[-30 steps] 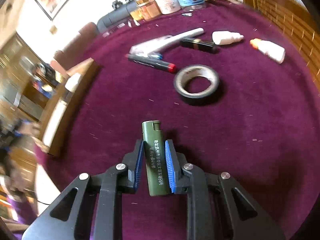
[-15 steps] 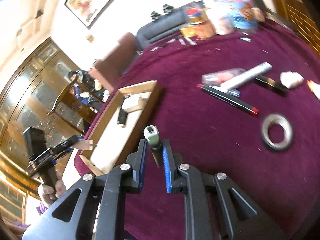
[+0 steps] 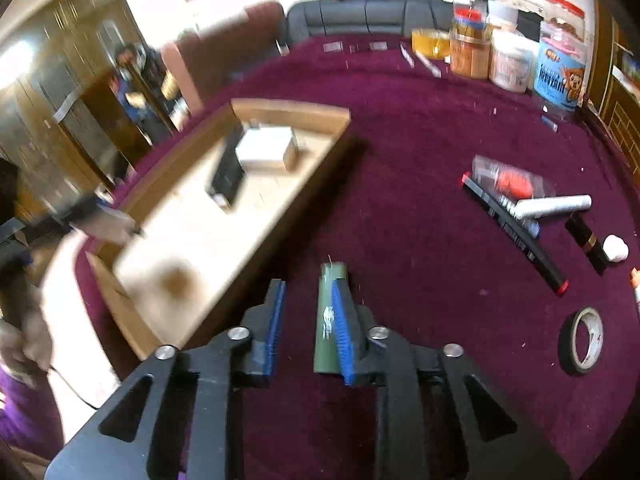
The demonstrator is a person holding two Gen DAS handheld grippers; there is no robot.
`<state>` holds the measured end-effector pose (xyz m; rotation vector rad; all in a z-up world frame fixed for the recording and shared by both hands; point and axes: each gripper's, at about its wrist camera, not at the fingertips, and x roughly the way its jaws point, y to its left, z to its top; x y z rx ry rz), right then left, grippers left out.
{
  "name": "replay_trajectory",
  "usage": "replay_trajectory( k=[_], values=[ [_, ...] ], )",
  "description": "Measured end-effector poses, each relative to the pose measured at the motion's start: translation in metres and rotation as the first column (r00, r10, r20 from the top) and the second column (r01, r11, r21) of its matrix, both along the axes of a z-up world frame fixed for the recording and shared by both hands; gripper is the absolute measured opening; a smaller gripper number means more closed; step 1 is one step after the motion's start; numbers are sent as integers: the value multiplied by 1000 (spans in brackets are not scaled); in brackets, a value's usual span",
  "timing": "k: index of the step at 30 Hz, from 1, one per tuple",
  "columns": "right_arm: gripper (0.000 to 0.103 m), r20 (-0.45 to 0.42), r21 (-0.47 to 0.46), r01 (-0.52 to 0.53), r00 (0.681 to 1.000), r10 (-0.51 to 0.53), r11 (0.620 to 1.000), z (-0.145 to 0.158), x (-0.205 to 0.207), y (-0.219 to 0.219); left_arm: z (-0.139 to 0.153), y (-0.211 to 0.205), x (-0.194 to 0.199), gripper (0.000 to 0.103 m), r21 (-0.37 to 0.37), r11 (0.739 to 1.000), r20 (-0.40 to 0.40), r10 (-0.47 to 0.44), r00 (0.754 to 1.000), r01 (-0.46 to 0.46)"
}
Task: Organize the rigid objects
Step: 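Carry the charger toward the tray with the left tool while the right tool grasps the green lighter, then lower the charger into the tray and open the left tool while the right tool drops the lighter there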
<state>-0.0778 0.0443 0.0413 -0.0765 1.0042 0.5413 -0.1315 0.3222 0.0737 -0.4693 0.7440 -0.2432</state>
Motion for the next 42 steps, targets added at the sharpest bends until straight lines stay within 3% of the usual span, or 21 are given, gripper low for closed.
replay_trajectory(
  k=[4, 5, 7, 9, 17, 21, 25, 28, 33, 37, 42],
  values=[
    [35, -60, -73, 35, 997, -40, 997, -37, 14, 6, -1, 4, 1, 39, -15, 1000, 0, -3, 1000, 3],
    [32, -19, -58, 41, 999, -42, 997, -36, 12, 5, 0, 4, 0, 39, -16, 1000, 0, -3, 1000, 3],
    [18, -25, -54, 51, 998, -53, 997, -37, 13, 1, 0, 5, 0, 39, -11, 1000, 0, 2, 1000, -2],
    [18, -60, 12, 63, 996, -62, 998, -35, 15, -9, -1, 8, 1, 39, -12, 1000, -5, 8, 1000, -8],
    [18, -62, 219, 99, 994, -87, 971, -2, 7, -42, -5, 9, 19, 39, 26, 1000, -61, 7, 998, -5],
    [18, -36, 280, 57, 998, -48, 958, 27, 0, -33, -8, 4, 41, 39, 96, 995, -110, 1, 994, 10],
    [18, -70, 311, 15, 998, 7, 950, 33, 7, -1, -19, 4, 69, 39, 161, 987, -177, 16, 984, 13],
    [18, -96, 305, -1, 995, 32, 952, 26, 17, 22, -27, 3, 89, 39, 205, 979, -213, 44, 976, 1],
    [18, -124, 251, -12, 991, 44, 968, 11, 36, 56, -32, 8, 113, 40, 204, 978, -241, 86, 967, -36],
    [18, -128, 181, -24, 991, 47, 983, 0, 47, 79, -35, 14, 116, 49, 122, 991, -240, 75, 968, -47],
    [18, -138, 111, -25, 990, 41, 993, -16, 60, 97, -18, 25, 89, 51, 64, 995, -171, 90, 981, -80]
  ],
)
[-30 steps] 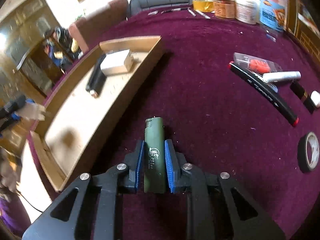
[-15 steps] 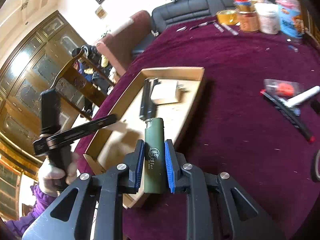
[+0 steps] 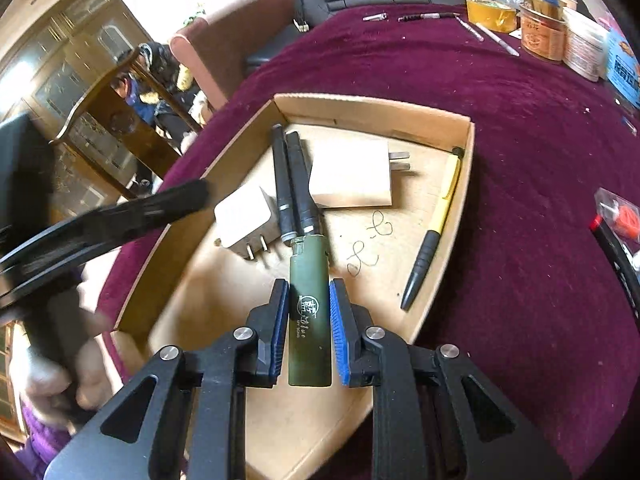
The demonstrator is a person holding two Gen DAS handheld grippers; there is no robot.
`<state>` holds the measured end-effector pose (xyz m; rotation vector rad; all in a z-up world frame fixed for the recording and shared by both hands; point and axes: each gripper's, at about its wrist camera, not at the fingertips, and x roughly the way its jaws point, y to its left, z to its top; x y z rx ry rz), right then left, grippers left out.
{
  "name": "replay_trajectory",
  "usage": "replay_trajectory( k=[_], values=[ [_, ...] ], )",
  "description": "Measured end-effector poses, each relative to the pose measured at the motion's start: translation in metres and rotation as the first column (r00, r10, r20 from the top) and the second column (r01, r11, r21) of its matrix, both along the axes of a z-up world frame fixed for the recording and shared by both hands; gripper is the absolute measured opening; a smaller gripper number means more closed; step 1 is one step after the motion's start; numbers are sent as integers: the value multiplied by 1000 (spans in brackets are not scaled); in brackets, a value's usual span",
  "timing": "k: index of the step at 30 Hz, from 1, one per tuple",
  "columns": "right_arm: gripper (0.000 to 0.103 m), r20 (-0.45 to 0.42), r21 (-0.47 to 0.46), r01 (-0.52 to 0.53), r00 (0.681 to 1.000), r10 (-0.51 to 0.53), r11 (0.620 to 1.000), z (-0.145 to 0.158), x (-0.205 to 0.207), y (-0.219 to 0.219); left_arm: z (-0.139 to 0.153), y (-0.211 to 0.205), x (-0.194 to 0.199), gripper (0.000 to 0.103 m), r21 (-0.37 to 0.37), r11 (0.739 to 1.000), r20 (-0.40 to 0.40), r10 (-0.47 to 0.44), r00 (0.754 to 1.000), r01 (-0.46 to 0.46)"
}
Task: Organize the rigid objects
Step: 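Lower the charger into the tray and open the left tool while the right tool drops the lighter there, then move the left tool to the red-capped black marker while the right tool approaches the black tape roll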
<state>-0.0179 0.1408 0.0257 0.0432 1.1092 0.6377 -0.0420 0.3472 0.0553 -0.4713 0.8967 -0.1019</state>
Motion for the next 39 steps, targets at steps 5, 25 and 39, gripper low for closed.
replay_trajectory(
  k=[5, 25, 39],
  values=[
    [19, -21, -20, 36, 999, -37, 999, -13, 16, 5, 22, 14, -40, 62, -35, 999, 102, 34, 994, -30],
    [41, 144, 108, 186, 969, -200, 977, 36, -12, -61, 33, -18, -109, 67, 186, 972, 195, 105, 975, -142],
    [59, 232, 177, 490, 822, -520, 853, 31, -52, -194, 30, -108, -104, 67, 421, 905, 120, 9, 993, -59]
  ],
)
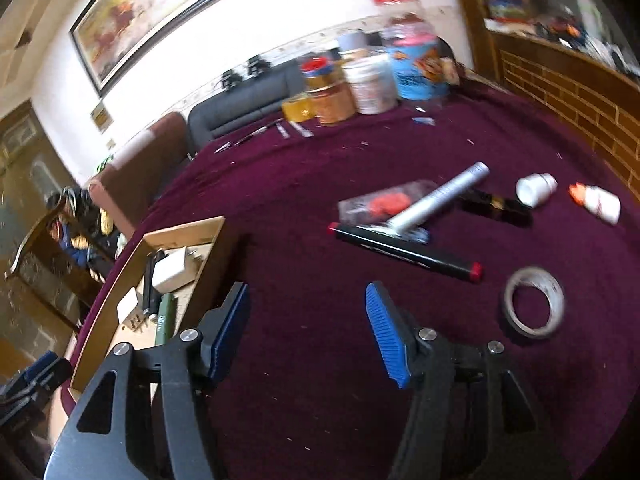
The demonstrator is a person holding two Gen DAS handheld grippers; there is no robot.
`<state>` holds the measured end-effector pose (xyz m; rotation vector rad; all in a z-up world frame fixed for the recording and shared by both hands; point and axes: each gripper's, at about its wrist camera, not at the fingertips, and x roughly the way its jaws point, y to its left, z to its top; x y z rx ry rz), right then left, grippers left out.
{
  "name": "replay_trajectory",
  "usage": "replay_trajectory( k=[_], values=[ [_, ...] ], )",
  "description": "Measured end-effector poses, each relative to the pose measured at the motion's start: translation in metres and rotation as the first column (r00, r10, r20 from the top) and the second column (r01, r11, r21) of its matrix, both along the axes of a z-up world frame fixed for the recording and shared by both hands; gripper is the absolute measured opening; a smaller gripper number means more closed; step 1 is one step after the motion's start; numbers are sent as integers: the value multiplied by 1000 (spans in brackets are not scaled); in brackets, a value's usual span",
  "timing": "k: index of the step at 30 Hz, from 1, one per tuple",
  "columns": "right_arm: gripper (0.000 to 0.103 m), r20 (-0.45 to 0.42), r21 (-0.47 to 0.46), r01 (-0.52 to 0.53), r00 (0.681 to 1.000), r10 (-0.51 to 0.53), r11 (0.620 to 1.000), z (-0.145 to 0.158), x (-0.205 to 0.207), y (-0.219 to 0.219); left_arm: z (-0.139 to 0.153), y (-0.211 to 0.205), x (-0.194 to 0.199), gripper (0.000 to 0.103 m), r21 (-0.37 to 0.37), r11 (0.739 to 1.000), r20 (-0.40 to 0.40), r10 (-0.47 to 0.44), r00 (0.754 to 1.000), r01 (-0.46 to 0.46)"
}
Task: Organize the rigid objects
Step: 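Move the left tool to the red-capped black marker while the right tool approaches the black tape roll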
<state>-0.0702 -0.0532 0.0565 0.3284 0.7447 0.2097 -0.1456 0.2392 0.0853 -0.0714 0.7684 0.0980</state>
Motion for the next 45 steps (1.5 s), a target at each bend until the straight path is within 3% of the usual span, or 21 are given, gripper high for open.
replay_trajectory(
  k=[9, 18, 24, 30, 33, 35, 38, 42, 45],
  values=[
    [59, -15, 32, 3, 1000, -2, 999, -11, -11, -26, 4, -41, 0, 67, 107, 994, -22, -22, 1000, 25],
    [59, -81, 103, -10, 997, 18, 995, -22, 0, -52, 2, -61, 1, 67, 147, 988, -41, -51, 998, 56],
    [59, -167, 145, -35, 984, 59, 989, -20, 35, -76, 3, -60, -3, 67, 86, 993, -32, -84, 996, 86],
    [59, -247, 31, -72, 966, 77, 997, -31, 77, -63, 4, -65, -3, 67, 33, 993, -26, -114, 993, 115],
    [59, -233, -75, -103, 969, 83, 992, -33, 92, -47, 8, -65, -6, 67, 28, 994, -8, -110, 994, 110],
    [61, -288, -76, -131, 952, 104, 988, -42, 100, -39, 8, -63, -6, 67, 18, 994, -10, -106, 994, 106],
    [61, -287, -105, -177, 948, 141, 978, -43, 94, -26, 5, -60, -4, 67, 5, 995, -18, -99, 995, 99],
    [37, -296, -66, -291, 919, 260, 954, -44, 62, -1, 0, -61, 0, 67, -25, 994, -29, -104, 994, 103],
    [37, -281, -63, -371, 898, 340, 927, -46, 28, 18, -2, -70, 0, 67, -27, 990, -36, -137, 990, 136]
  ],
)
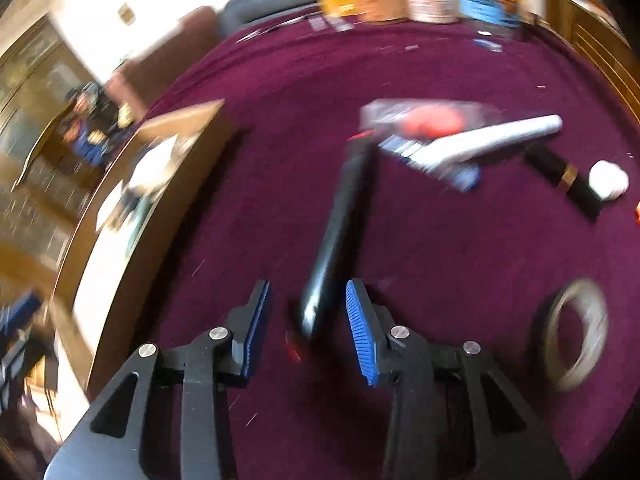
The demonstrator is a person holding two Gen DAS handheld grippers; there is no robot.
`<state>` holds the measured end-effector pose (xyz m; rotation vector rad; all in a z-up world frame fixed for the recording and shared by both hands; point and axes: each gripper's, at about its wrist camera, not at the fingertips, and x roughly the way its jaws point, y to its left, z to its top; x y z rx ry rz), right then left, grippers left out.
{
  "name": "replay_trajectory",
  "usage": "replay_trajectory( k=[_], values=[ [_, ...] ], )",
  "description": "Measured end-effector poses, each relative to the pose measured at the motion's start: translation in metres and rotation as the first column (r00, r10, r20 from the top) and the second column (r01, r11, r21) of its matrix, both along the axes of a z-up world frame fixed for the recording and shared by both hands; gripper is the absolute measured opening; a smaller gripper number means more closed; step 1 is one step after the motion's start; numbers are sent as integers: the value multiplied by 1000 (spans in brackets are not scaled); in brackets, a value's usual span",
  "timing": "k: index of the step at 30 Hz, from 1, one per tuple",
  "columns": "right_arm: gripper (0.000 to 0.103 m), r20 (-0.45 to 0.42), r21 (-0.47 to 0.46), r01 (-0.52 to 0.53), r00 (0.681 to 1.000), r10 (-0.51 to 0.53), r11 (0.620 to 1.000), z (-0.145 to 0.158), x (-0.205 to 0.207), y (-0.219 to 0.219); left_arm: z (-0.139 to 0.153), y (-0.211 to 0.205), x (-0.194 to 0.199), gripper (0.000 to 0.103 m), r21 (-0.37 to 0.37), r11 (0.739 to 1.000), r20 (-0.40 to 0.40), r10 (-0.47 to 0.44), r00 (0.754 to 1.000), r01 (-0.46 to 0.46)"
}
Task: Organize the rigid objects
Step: 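Move the left tool to the red-capped black marker while the right tool approaches the black tape roll, then grasp and lift the black marker with the left tool while the right tool grasps the tape roll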
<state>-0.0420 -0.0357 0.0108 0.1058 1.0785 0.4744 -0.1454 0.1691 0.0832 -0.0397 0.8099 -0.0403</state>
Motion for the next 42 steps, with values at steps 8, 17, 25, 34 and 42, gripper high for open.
replay_trajectory(
  k=[8, 17, 25, 34, 42],
  values=[
    [37, 87, 144, 50, 994, -63, 988, 29, -56, -53, -4, -29, -4, 67, -27, 993, -26, -113, 993, 112],
    [99, 311, -191, 361, 904, -292, 913, 55, -29, -145, -8, -57, -3, 67, -54, 985, -37, -167, 985, 165],
    [34, 138, -188, 370, 927, -348, 910, 3, 0, -154, -11, -75, 13, 67, -15, 987, -83, -162, 983, 161],
    [33, 116, 92, 412, 900, -420, 907, -2, 3, -180, -25, -118, 85, 67, 42, 985, -112, -160, 981, 166],
    [33, 98, 139, 400, 905, -414, 906, -2, 8, -182, -71, -153, 153, 62, 139, 973, -182, -157, 971, 183]
  ],
)
